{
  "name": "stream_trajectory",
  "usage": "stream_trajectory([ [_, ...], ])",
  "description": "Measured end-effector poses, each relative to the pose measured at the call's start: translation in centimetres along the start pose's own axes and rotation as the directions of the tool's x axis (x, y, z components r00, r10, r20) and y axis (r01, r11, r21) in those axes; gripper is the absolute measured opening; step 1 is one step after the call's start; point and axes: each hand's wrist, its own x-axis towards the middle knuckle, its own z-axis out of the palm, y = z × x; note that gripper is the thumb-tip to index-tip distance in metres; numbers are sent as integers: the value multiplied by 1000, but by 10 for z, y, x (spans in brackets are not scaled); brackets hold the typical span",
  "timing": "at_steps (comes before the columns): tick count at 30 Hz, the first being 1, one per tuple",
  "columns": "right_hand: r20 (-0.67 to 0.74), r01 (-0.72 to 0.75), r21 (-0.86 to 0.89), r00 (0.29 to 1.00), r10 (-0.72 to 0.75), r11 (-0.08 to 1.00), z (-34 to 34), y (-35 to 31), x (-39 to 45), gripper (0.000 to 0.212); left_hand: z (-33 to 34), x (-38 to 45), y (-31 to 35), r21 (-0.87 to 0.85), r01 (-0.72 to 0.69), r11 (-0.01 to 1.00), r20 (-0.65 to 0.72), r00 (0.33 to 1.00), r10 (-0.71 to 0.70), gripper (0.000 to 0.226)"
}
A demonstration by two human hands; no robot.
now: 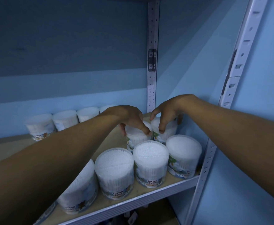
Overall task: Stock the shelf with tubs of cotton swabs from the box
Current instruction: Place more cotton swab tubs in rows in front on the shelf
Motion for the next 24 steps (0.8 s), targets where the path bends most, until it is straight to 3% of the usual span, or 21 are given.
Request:
stream_trajectory([
  [24, 4, 19, -3, 1000, -19, 1000, 10, 1, -28, 79, 6, -13, 12, 61, 12, 998, 42, 999, -14, 85],
])
